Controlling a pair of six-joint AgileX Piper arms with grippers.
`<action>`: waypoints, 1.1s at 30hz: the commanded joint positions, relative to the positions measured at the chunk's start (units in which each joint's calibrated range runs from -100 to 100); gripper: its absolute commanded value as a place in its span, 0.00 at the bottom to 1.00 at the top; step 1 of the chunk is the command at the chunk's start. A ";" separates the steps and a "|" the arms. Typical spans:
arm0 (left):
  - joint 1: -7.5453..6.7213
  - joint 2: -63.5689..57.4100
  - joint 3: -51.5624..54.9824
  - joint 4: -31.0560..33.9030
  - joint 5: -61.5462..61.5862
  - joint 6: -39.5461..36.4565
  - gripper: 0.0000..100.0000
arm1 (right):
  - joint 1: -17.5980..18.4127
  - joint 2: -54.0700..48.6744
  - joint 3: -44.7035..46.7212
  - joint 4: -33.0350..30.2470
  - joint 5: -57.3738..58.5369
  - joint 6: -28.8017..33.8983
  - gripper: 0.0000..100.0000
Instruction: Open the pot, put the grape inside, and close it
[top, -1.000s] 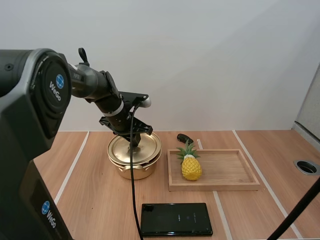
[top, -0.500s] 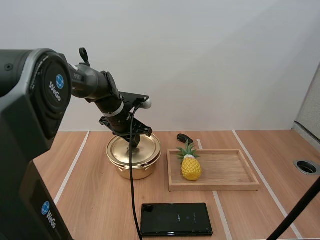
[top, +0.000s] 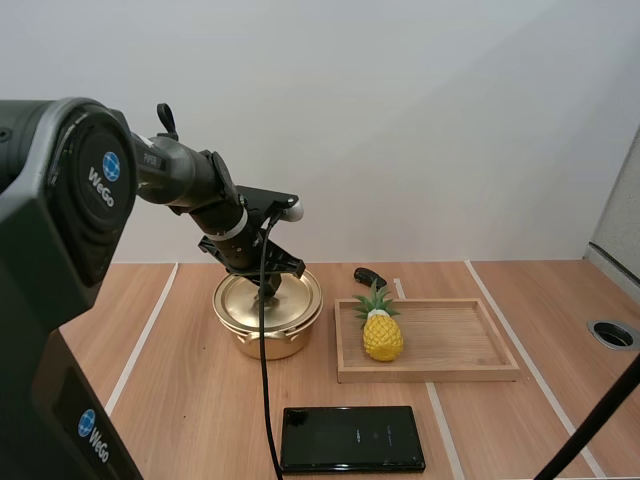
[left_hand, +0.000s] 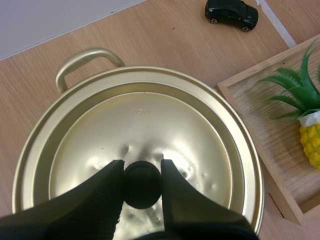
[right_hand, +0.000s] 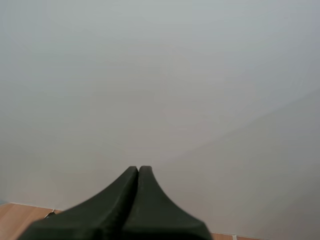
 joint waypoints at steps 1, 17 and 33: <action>-0.05 1.03 1.70 2.56 7.68 0.56 0.00 | -0.23 -0.82 -0.55 0.18 0.00 -0.57 0.00; -0.05 0.92 1.70 2.56 9.41 0.74 0.00 | -0.23 -0.82 -0.55 0.18 0.00 -0.57 0.00; -0.05 0.92 1.76 1.05 8.12 -0.43 0.59 | -0.23 -0.82 -0.55 0.18 0.00 -0.57 0.00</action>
